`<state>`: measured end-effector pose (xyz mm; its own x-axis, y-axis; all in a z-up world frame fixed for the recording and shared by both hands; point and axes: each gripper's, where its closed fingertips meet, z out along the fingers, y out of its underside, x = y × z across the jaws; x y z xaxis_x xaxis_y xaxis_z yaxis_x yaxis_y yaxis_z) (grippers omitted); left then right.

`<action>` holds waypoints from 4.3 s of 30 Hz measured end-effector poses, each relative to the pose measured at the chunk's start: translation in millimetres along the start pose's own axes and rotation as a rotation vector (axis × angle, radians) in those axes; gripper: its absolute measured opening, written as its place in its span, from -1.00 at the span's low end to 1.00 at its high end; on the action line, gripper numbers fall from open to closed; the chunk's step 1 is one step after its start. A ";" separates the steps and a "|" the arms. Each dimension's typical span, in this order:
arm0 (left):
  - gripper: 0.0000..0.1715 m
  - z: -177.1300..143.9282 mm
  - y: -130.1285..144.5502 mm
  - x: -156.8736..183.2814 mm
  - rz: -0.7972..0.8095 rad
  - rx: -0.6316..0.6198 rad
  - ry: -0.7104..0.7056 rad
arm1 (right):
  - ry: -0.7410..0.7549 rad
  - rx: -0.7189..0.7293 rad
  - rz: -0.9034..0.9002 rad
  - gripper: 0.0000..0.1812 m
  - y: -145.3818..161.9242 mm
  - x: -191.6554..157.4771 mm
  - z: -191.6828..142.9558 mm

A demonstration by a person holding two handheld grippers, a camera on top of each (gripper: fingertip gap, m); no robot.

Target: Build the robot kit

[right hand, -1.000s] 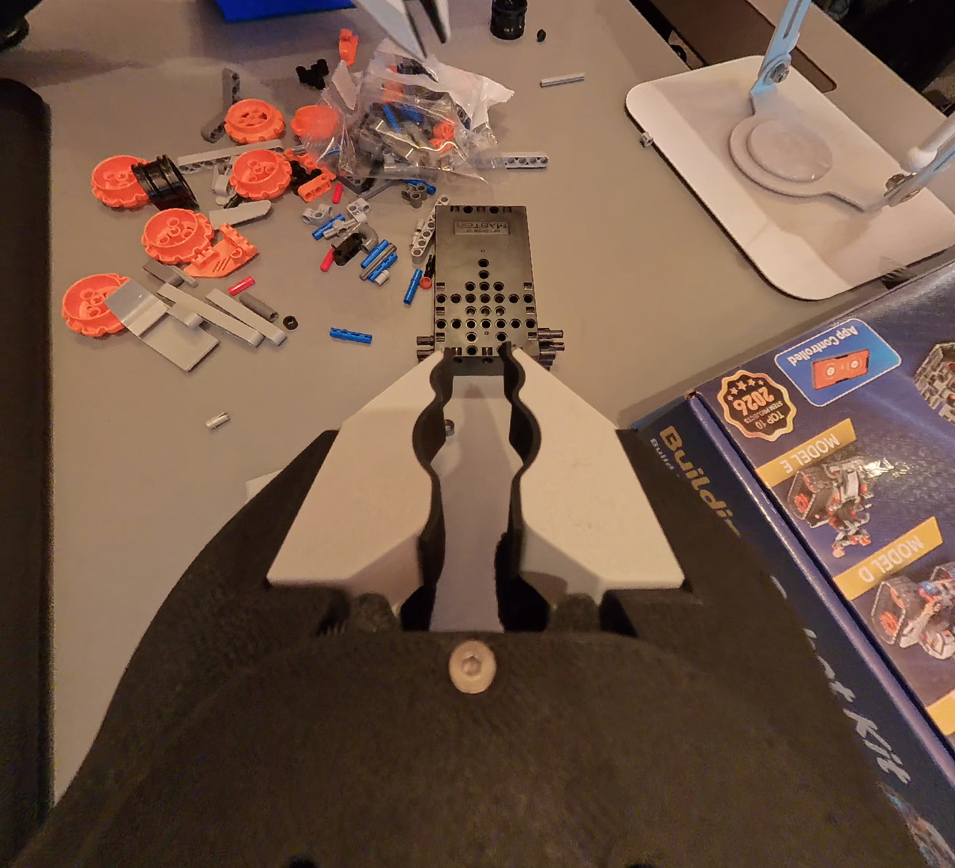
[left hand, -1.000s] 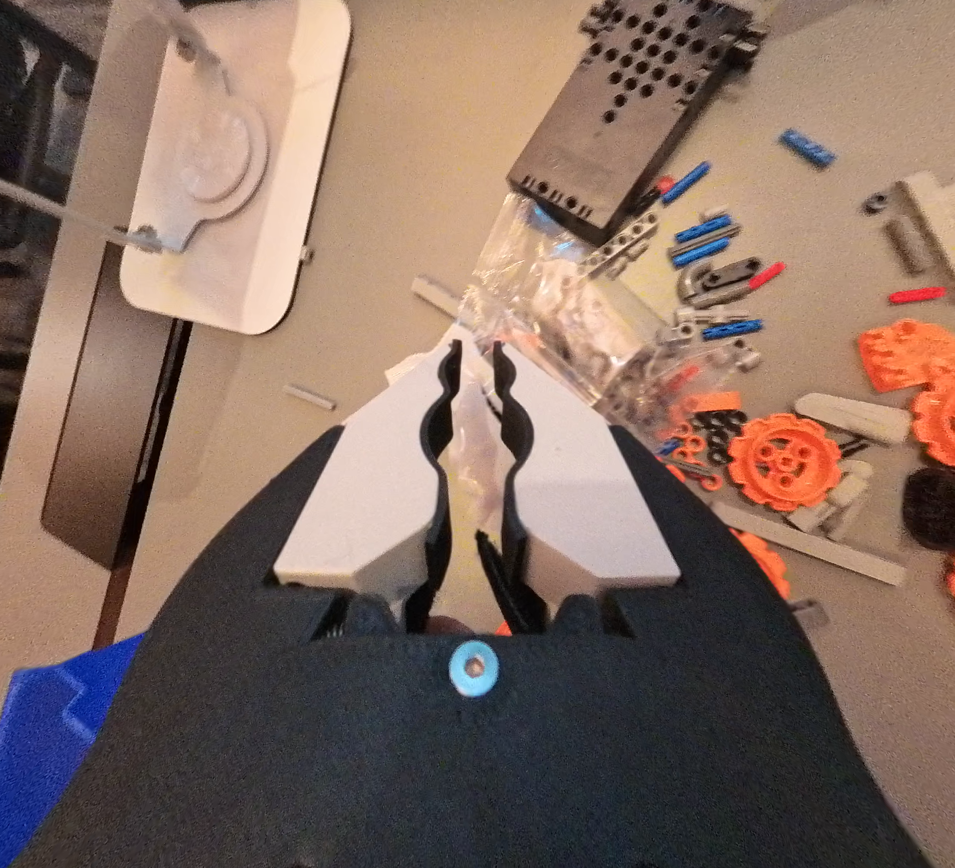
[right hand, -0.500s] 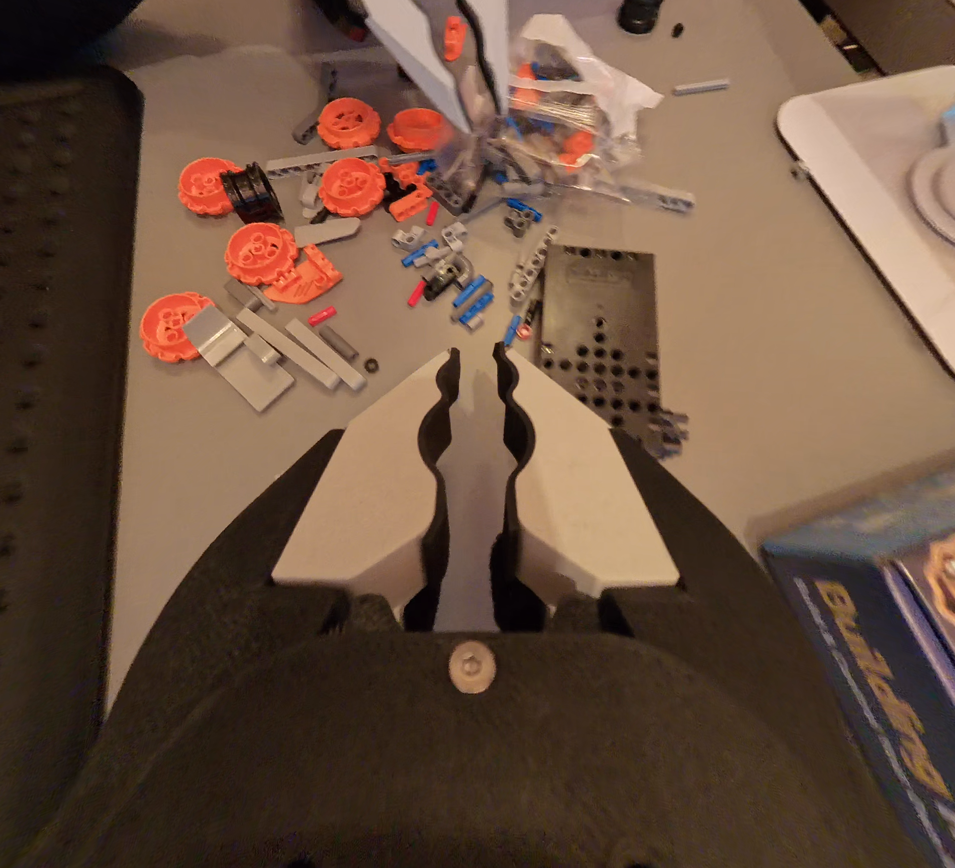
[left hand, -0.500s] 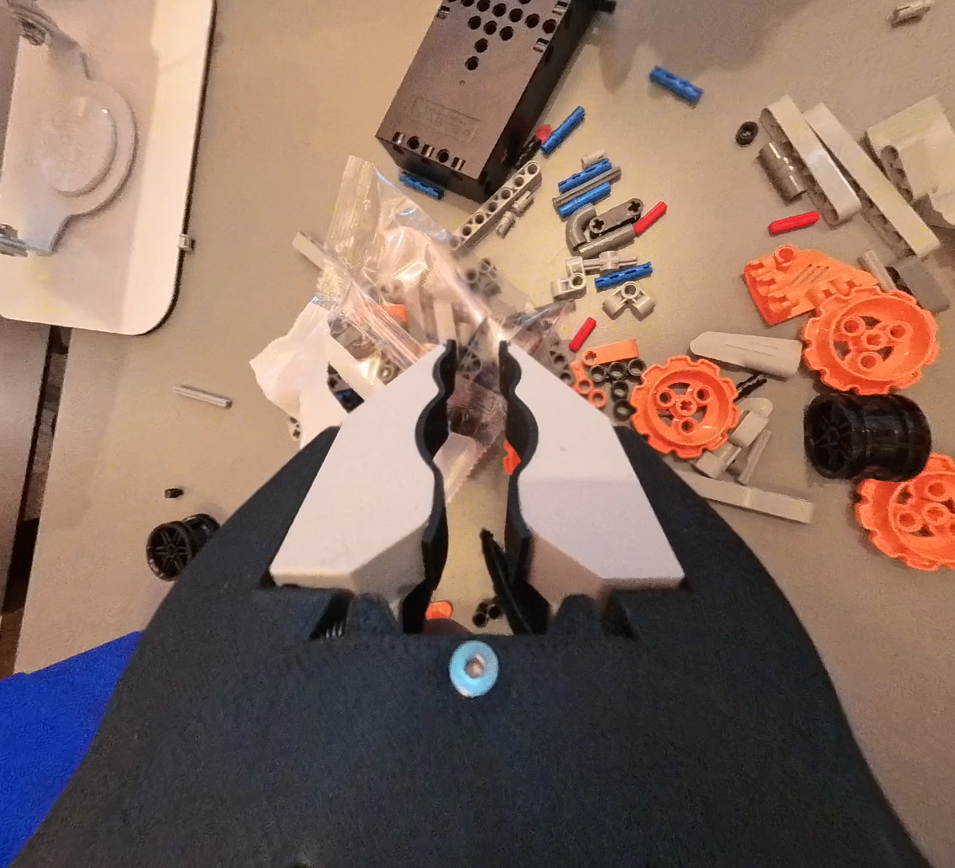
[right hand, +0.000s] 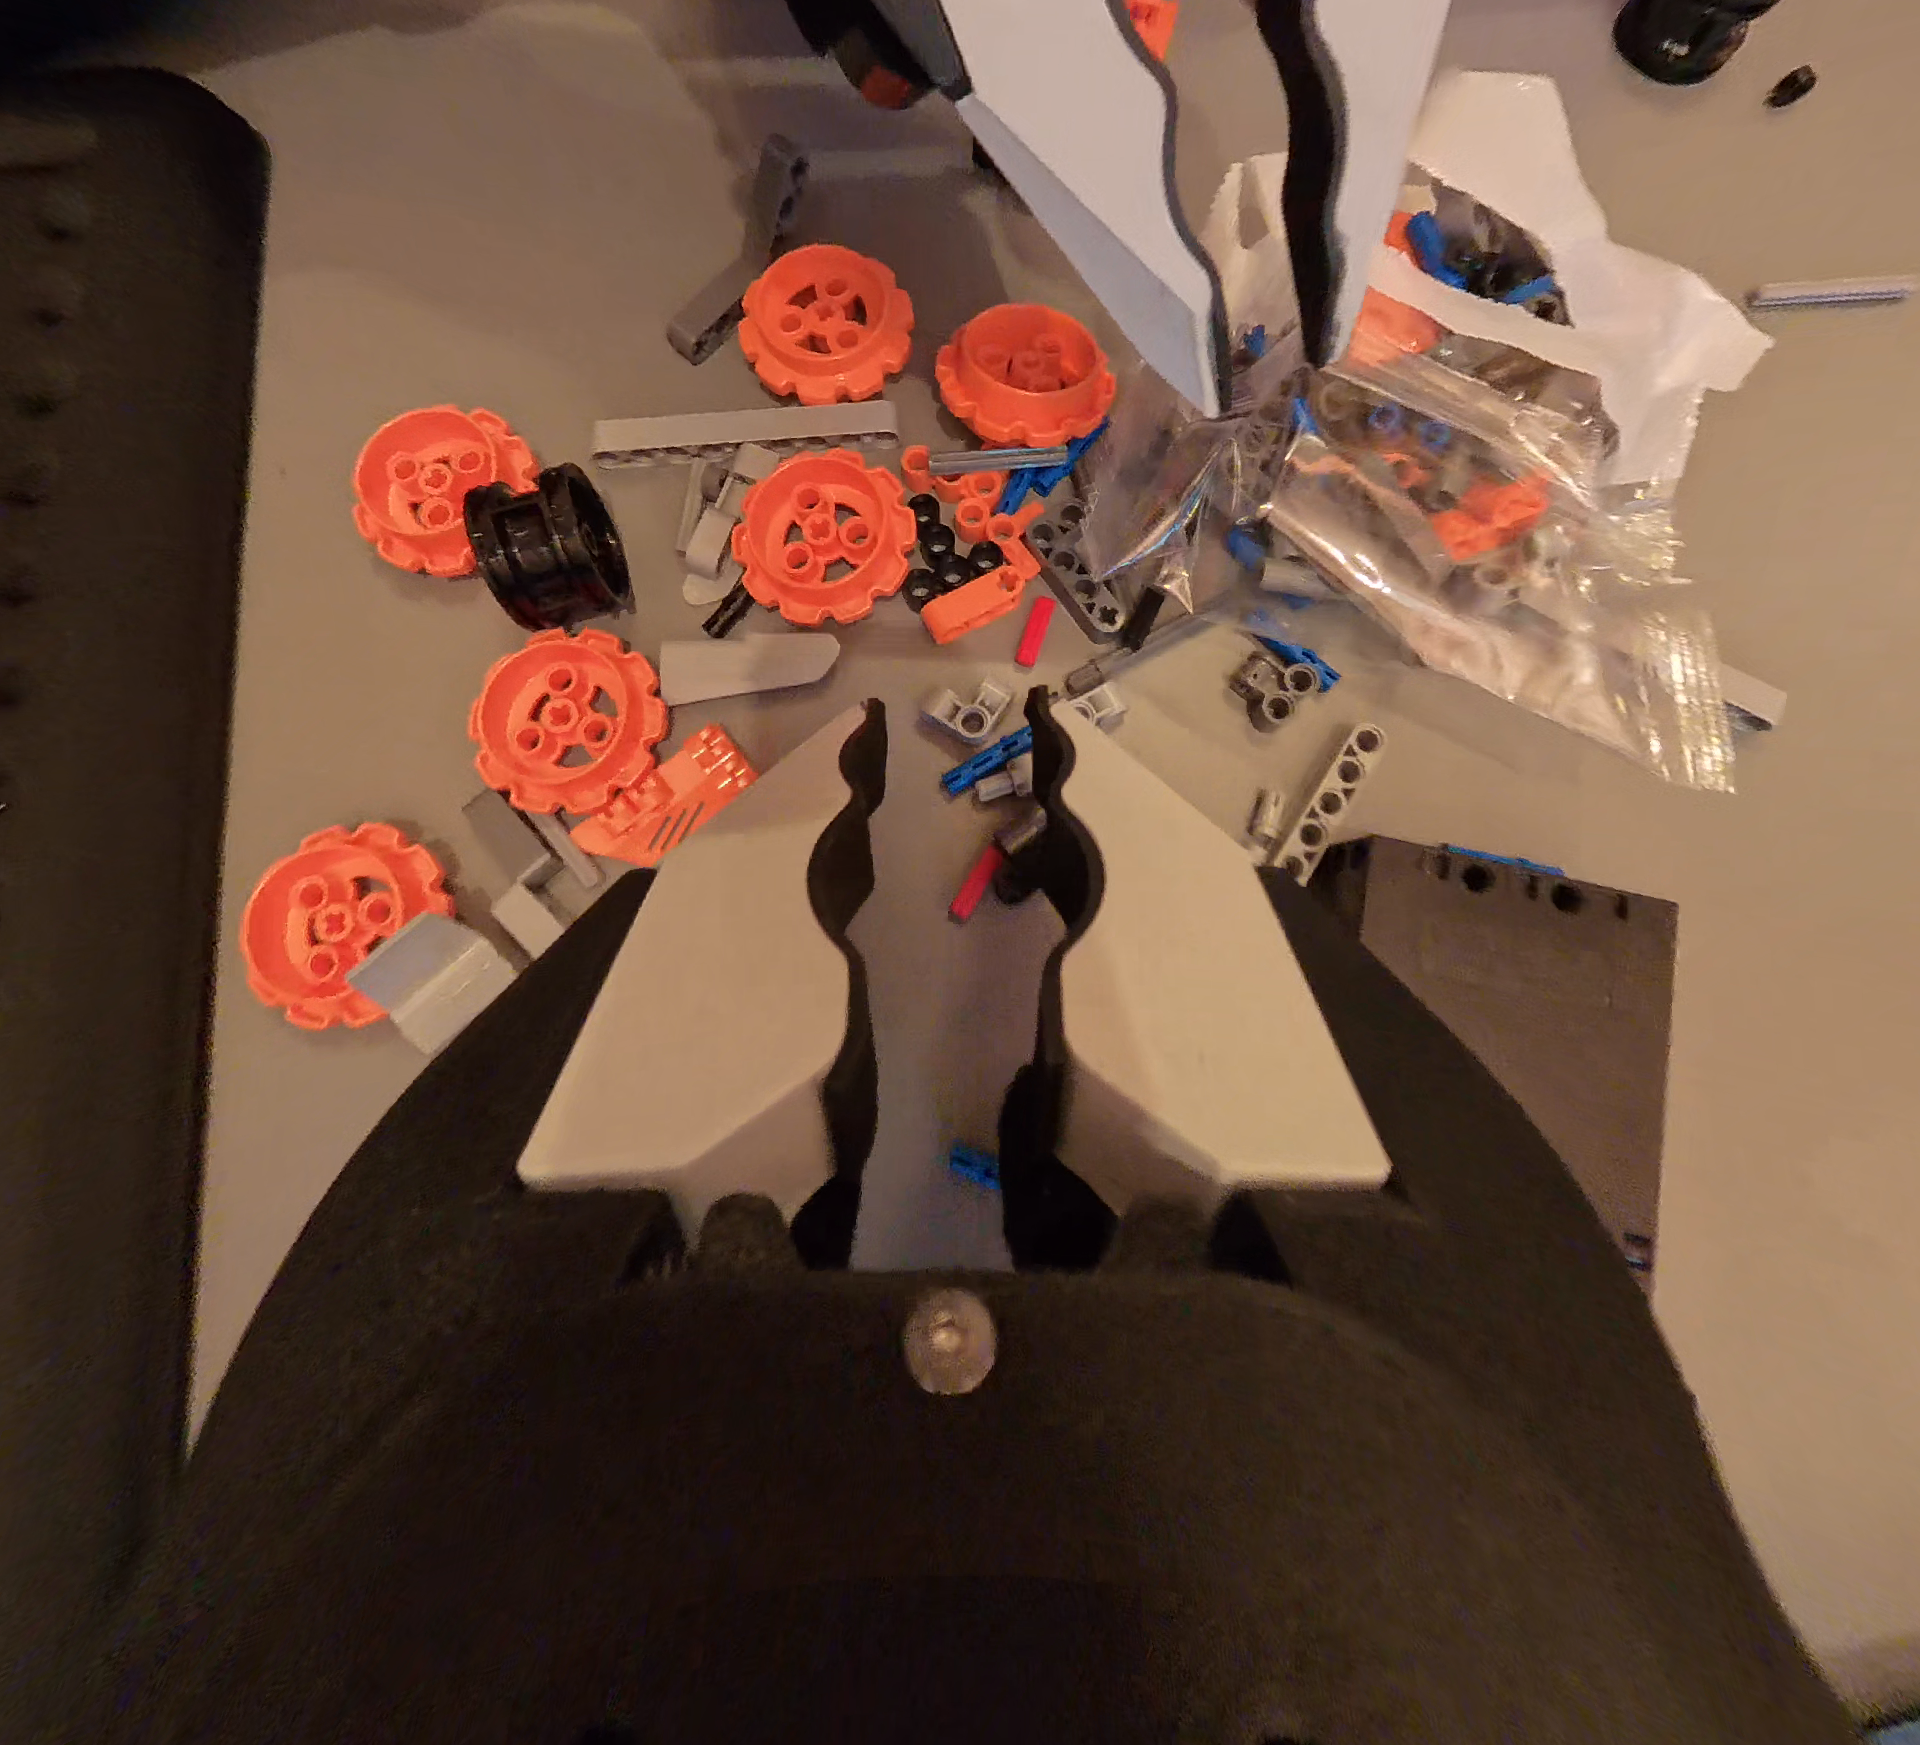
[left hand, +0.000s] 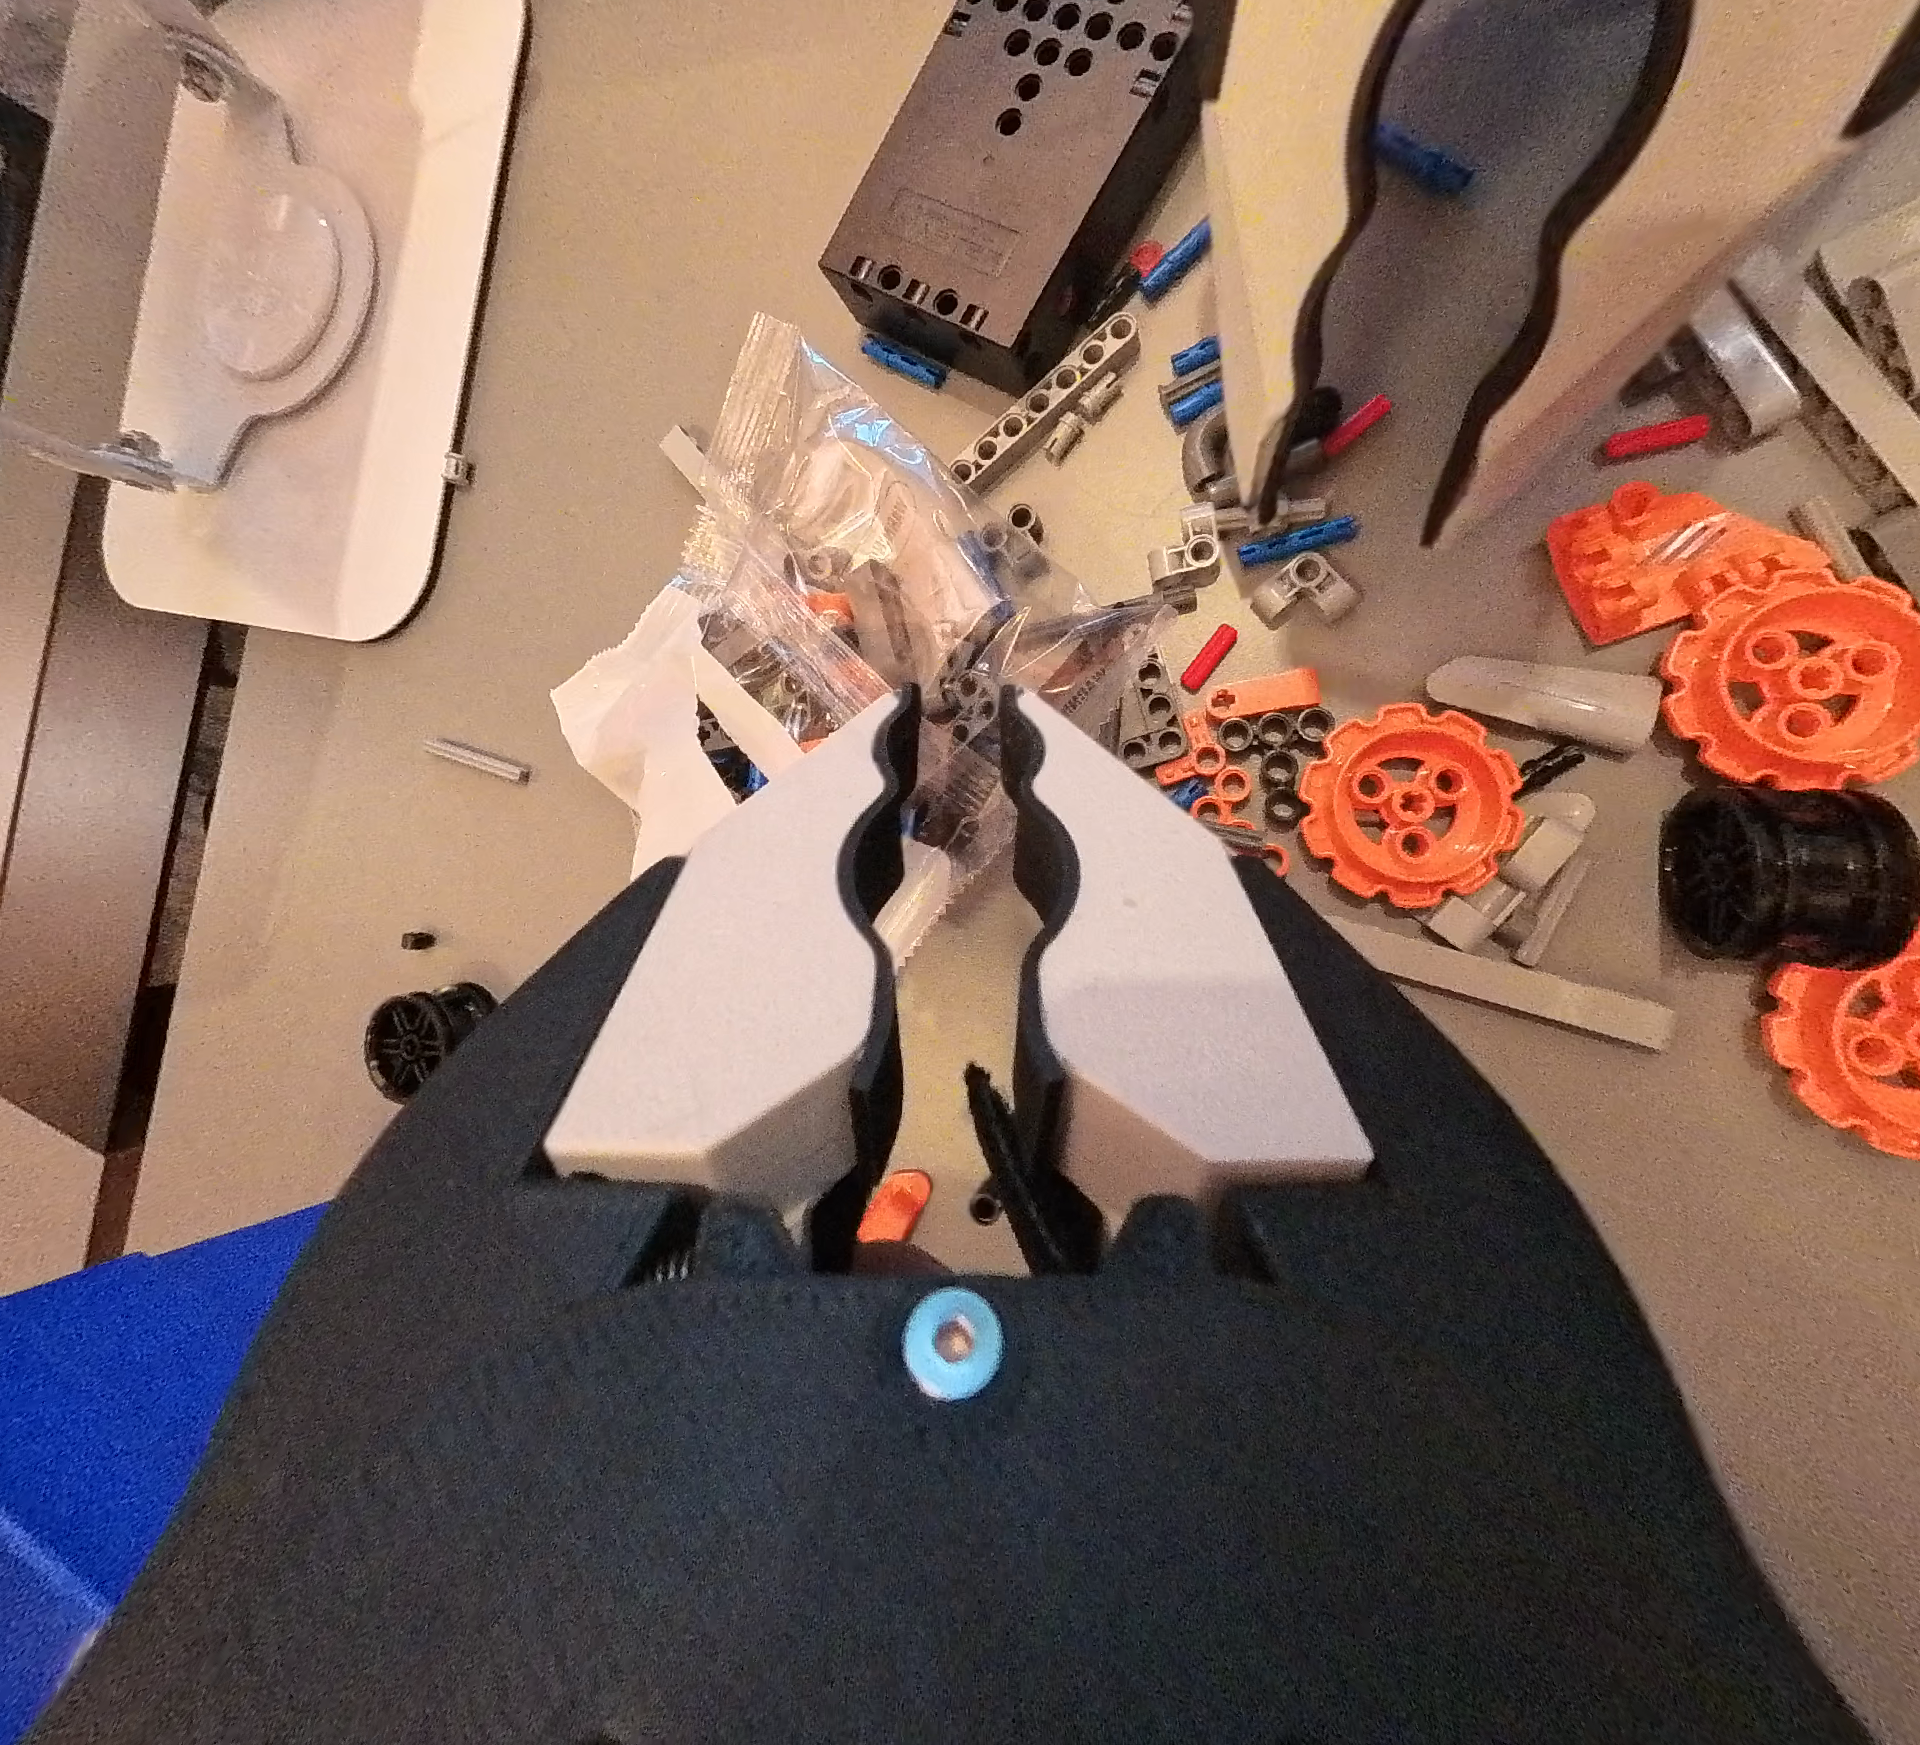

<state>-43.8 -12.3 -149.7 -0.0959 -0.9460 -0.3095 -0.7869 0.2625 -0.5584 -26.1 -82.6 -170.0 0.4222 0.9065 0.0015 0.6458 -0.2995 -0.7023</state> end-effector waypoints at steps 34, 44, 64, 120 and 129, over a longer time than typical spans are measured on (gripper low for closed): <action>-0.83 -11.0 -70.2 24.1 -0.243 0.340 0.189 | 0.160 0.307 0.036 -0.82 -24.3 26.9 -80.0; -0.85 -18.3 -104.3 22.0 -0.275 0.540 0.169 | 0.113 0.471 0.039 -0.82 -33.7 25.3 -108.4; -0.86 -27.3 -130.2 48.0 0.221 0.576 -0.142 | -0.353 0.573 0.319 -0.82 -33.9 -0.6 -117.7; -0.97 -5.2 -124.7 30.9 0.069 0.540 -0.156 | -0.044 0.502 0.225 -0.80 -16.0 34.2 -131.3; -0.97 -11.6 -132.8 38.0 -0.050 0.633 -0.011 | 0.011 0.472 0.114 -0.85 -19.8 26.5 -121.8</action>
<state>50.0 -85.3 -78.4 -0.0597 -0.9590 -0.2771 -0.2769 0.2826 -0.9184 49.7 -88.9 -69.3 0.4817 0.8718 -0.0888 0.2366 -0.2269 -0.9447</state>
